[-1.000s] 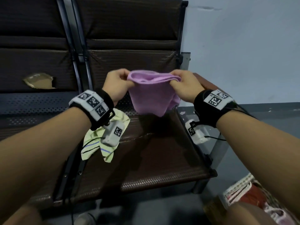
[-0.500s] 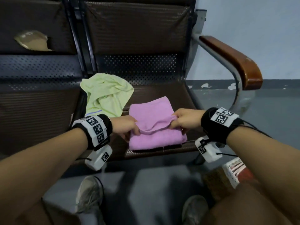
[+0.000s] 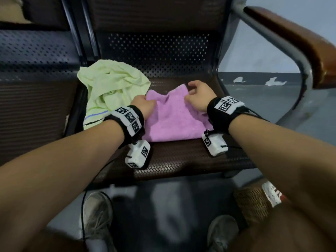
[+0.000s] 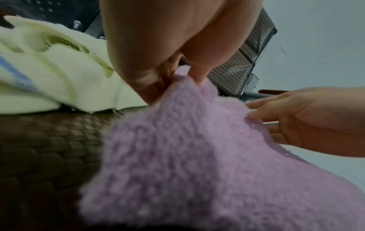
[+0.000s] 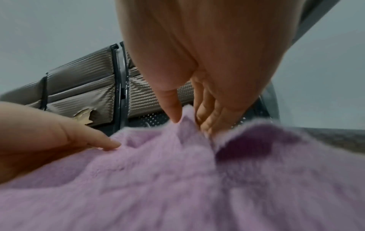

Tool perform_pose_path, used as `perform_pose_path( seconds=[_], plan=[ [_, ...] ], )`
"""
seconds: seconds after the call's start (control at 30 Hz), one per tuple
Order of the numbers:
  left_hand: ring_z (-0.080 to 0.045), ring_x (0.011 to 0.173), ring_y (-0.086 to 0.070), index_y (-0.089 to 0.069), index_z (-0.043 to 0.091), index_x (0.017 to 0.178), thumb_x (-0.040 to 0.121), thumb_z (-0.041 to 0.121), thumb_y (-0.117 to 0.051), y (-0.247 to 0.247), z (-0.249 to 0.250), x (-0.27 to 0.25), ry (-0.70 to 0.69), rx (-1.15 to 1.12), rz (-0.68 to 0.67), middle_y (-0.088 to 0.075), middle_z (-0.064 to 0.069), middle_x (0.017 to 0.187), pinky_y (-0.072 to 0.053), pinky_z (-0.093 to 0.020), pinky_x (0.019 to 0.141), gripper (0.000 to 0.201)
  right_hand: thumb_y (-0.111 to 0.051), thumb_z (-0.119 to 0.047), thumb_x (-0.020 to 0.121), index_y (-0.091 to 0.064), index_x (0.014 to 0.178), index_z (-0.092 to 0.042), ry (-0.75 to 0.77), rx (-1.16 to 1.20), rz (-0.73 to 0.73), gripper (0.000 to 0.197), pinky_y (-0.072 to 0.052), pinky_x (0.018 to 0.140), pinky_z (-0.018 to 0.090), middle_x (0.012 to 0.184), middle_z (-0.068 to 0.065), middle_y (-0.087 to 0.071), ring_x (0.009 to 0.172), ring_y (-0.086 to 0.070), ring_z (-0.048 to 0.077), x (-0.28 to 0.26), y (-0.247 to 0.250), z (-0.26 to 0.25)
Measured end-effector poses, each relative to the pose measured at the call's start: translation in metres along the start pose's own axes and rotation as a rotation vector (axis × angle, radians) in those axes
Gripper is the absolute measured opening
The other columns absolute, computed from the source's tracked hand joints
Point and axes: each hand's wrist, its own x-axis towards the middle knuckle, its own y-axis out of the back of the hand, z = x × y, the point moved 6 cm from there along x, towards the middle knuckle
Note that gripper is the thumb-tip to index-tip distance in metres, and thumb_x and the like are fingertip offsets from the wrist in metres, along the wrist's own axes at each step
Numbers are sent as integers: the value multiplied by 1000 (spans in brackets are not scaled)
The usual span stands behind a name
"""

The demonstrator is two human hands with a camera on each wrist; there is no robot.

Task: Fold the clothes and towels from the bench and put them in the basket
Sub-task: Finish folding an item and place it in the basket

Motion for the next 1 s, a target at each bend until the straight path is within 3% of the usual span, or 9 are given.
perform_pose_path(
  seconds=[0.1,0.17,0.23,0.37,0.47,0.6,0.73,0.9,1.0],
  plan=[
    [-26,102,-59,-54,11,128,82,31,-70,5,-6,3,-59,227,57,-60,-5,114,-44,-30,80,53,-66,-25,91,-57,138,-15,125,-161,-80,49,-43,101,26,133,4,-64,119,-61,22,-11,-7,-7],
    [-24,100,-61,-60,15,115,78,27,-74,9,3,-8,-219,237,112,-63,-7,114,-46,-29,84,40,-67,-29,90,-69,124,-19,227,-246,-160,35,-45,99,24,122,1,-70,113,-64,18,-28,-8,-10],
    [-20,95,-65,-67,18,99,76,22,-76,0,8,-25,-330,180,-72,-70,-4,106,-51,-31,90,25,-72,-37,87,-71,122,-21,267,-339,-292,39,-46,99,24,120,-2,-71,113,-64,16,-46,-11,-6],
    [-17,128,-51,-53,18,139,66,39,-84,-20,-4,-59,-443,541,-409,-55,0,142,-34,-22,109,81,-80,-42,80,-46,149,-17,278,-501,-463,81,-31,109,21,151,1,-50,136,-48,19,-71,-19,7],
    [-22,140,-41,-38,13,151,73,26,-81,-18,-13,-67,-482,631,-353,-41,-6,155,-26,-21,111,90,-67,-25,91,-48,147,-14,346,-605,-400,61,-34,111,28,149,7,-52,136,-48,28,-76,-22,5],
    [-30,122,-57,-55,15,138,79,25,-72,-5,-13,-73,-515,672,-196,-63,-11,133,-41,-30,103,62,-52,-19,96,-64,96,-11,360,-551,-280,14,-45,82,35,101,12,-69,102,-62,36,-81,-8,0],
    [-26,83,-63,-67,20,80,67,46,-58,13,-11,-76,-450,408,-145,-70,-2,81,-46,-32,71,31,-58,-23,92,-57,76,-20,336,-374,-200,16,-47,73,35,78,2,-62,84,-63,33,-88,18,1],
    [-25,80,-60,-71,13,75,77,42,-64,17,-23,-64,-209,-2,-123,-69,-4,78,-47,-38,75,30,-81,-40,81,-69,92,-24,80,85,-250,23,-57,55,36,76,-3,-67,63,-66,15,-93,28,17],
    [-27,81,-57,-65,14,70,88,30,-65,10,-37,-53,-79,-34,-102,-64,-3,73,-41,-33,63,24,-85,-34,76,-63,116,-26,56,50,-292,46,-56,61,22,95,-6,-68,83,-69,15,-88,19,24]
  ],
)
